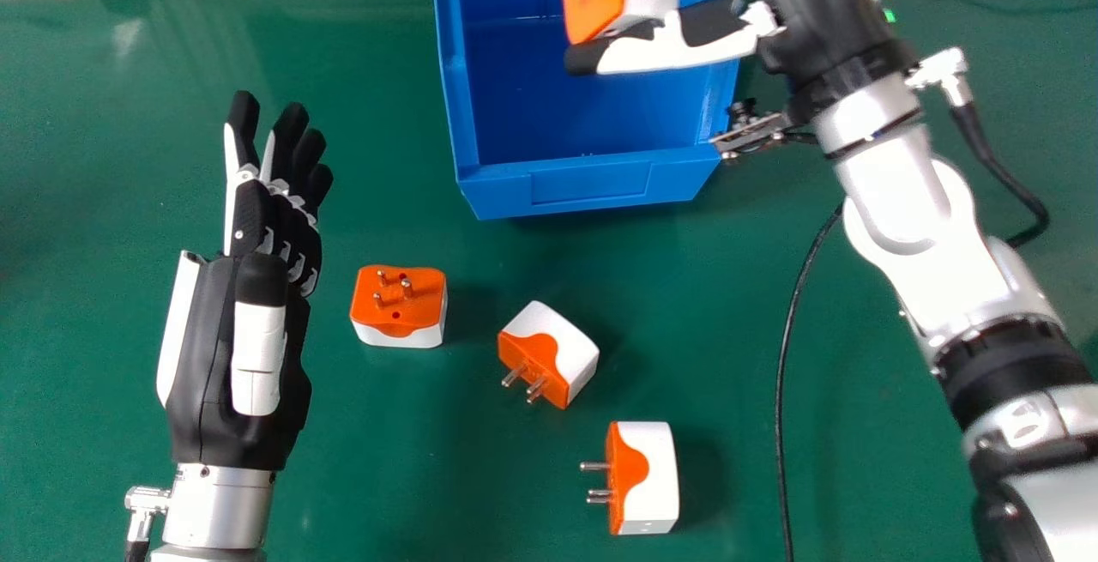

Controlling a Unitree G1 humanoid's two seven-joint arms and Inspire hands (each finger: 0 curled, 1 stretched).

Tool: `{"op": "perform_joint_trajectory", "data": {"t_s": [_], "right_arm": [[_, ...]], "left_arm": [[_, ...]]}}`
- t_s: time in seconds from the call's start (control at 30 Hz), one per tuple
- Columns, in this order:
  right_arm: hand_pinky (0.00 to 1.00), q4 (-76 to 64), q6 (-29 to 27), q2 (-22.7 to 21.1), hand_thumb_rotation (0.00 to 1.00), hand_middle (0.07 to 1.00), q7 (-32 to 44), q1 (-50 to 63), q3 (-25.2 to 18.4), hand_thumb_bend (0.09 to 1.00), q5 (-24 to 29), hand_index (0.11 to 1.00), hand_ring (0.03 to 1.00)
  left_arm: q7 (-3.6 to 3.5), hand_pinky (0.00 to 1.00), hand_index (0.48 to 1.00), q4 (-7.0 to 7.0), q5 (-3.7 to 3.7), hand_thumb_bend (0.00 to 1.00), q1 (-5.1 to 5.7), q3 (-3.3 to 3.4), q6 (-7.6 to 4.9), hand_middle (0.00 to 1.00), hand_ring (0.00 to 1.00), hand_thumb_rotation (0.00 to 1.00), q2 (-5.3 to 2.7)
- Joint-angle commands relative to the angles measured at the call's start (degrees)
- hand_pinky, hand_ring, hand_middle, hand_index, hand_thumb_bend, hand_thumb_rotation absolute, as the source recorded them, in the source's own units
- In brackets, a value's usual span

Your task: Pick all objects and put in blue box

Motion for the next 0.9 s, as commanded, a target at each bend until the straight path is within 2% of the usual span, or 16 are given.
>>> {"op": "perform_joint_trajectory", "data": {"t_s": [0.0,0.13,0.23,0.53,0.63,0.77,0.87], "right_arm": [[0.35,2.87,-0.37,0.47,0.0,0.49,-2.12,-3.85,0.86,0.517,-0.53,0.518,0.415],[0.35,8.56,0.74,1.28,0.0,0.492,-4.05,-6.15,2.58,0.517,-2.06,0.518,0.413],[0.35,11.84,1.95,1.81,0.0,0.493,-5.37,-7.45,3.9,0.517,-3.14,0.518,0.41],[0.37,16.98,6.74,2.88,0.0,0.493,-10.29,-9.46,8.47,0.516,-7.0,0.522,0.4],[0.37,17.79,8.3,3.02,0.0,0.492,-10.68,-9.92,9.36,0.516,-7.33,0.523,0.399],[0.37,18.68,9.99,3.22,0.0,0.492,-10.55,-10.48,9.82,0.516,-7.3,0.526,0.394],[0.37,19.15,11.32,3.45,0.0,0.491,-10.67,-11.02,10.21,0.515,-7.34,0.527,0.392]], "left_arm": [[-0.31,1.0,1.0,-1.28,-0.79,0.92,-0.07,0.01,-0.96,1.0,0.99,0.93,0.05],[-0.78,0.99,1.0,-1.2,-1.24,0.92,-0.03,-0.06,-0.99,1.0,0.99,0.93,-0.03],[-0.98,0.99,1.0,-0.92,-1.27,0.92,-0.03,-0.1,-1.21,1.0,0.99,0.93,-0.1],[-0.59,0.99,1.0,-1.55,-0.85,0.93,0.38,-0.03,-1.02,1.0,0.99,0.93,-0.06],[-0.45,0.99,1.0,-1.27,-0.64,0.93,0.22,0.01,-1.19,1.0,0.99,0.93,-0.06],[-0.72,0.99,1.0,-0.62,-0.81,0.93,-0.24,0.03,-1.43,1.0,0.99,0.92,-0.01],[-0.5,0.99,1.0,-0.53,-0.5,0.93,-0.42,0.01,-1.46,1.0,0.99,0.92,-0.04]]}}
